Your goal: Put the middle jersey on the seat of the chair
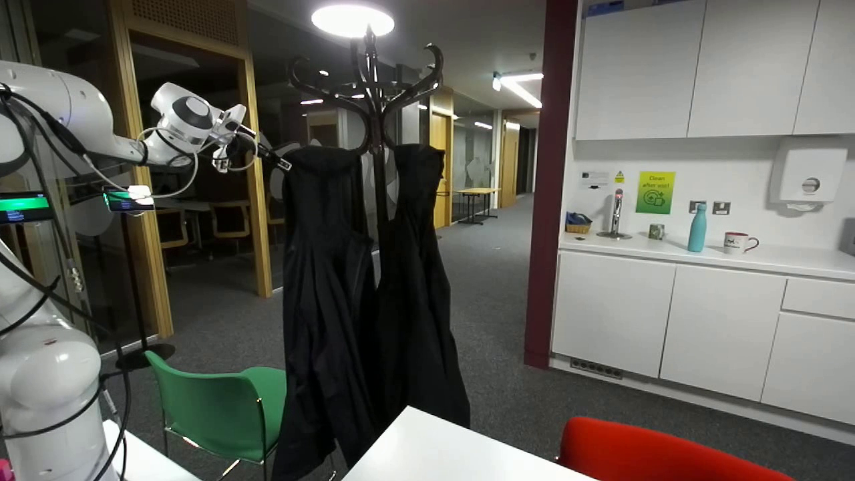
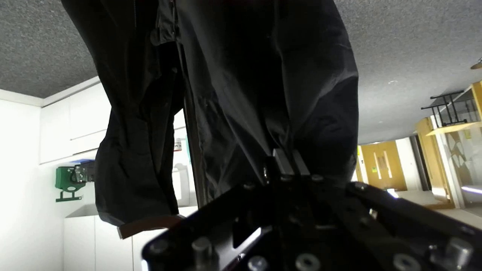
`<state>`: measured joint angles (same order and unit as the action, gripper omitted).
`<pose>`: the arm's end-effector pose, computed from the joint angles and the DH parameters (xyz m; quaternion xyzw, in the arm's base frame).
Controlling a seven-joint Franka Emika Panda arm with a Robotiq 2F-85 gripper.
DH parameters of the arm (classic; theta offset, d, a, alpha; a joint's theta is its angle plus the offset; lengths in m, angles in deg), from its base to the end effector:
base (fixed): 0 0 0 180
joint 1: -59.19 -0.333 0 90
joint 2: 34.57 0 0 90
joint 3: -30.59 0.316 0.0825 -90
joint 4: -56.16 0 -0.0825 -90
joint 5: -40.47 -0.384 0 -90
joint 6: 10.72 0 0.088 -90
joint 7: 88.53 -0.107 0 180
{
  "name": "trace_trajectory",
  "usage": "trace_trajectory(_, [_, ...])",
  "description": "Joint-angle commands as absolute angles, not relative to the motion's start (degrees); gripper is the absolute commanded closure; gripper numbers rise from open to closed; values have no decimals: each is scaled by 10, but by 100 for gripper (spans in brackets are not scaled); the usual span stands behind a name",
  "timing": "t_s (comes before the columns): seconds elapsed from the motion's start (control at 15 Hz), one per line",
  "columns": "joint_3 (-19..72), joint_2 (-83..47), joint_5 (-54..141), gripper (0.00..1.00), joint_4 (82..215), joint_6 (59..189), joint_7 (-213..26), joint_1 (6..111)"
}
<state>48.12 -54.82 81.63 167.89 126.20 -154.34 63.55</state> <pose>0.4796 0.1378 0.7114 0.8315 -0.2358 0.4988 0.0650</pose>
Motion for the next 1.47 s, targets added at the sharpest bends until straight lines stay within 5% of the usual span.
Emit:
trace_trajectory(0.0, [486,-562,848,99,1660,1240,-1531,623])
trace_trajectory(1.4, [548,-570,892,99,1694,1240,-1504,527])
